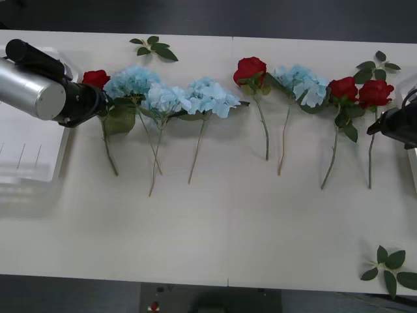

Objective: Put the red flowers into the right box and the blue flowers into the left box

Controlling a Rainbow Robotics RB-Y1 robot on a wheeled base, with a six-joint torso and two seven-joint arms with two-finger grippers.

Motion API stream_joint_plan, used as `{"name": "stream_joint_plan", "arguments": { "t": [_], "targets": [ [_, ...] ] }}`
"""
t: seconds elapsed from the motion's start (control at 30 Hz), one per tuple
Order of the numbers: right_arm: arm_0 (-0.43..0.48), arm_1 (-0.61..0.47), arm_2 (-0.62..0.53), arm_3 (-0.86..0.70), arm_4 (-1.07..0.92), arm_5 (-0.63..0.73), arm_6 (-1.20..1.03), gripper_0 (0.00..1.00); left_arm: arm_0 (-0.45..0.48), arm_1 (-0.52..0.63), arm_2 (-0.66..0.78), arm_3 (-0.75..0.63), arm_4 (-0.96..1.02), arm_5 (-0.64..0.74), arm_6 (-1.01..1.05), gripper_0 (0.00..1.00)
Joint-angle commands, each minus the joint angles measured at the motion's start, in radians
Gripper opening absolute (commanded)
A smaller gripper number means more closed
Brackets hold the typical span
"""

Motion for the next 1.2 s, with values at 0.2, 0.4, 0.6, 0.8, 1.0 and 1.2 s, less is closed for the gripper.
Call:
{"name": "stream_joint_plan", "arguments": {
  "t": [0.2, 0.4, 0.6, 0.8, 1.0, 1.2],
  "targets": [
    [-0.016, 0.100, -0.016, 0.129, 0.041, -0.201, -0.021, 0.97, -0.089, -0.077, -0.018, 0.156, -0.118, -0.100, -0.025, 1.00],
    [-0.016, 0.127, -0.016, 0.163, 0.056, -0.257, -0.013, 0.22, -0.125, -0.123, -0.059, 0.265, -0.120, -0.206, -0.027, 1.00],
    [-0.016, 0.127, -0.016, 0.160, 0.057, -0.257, -0.005, 0.00, -0.123, -0.126, -0.073, 0.272, -0.163, -0.220, -0.028, 1.00],
    [-0.016, 0.127, -0.016, 0.160, 0.057, -0.257, -0.004, 0.00, -0.123, -0.126, -0.138, 0.295, -0.160, -0.265, -0.021, 1.00],
    [-0.016, 0.121, -0.018, 0.152, 0.061, -0.257, -0.002, 0.00, -0.123, -0.129, -0.176, 0.312, -0.145, -0.289, -0.019, 1.00],
    [-0.017, 0.017, -0.111, 0.040, 0.053, -0.110, 0.008, 0.00, -0.122, -0.129, -0.182, 0.317, -0.141, -0.289, -0.021, 1.00]
  ]
}}
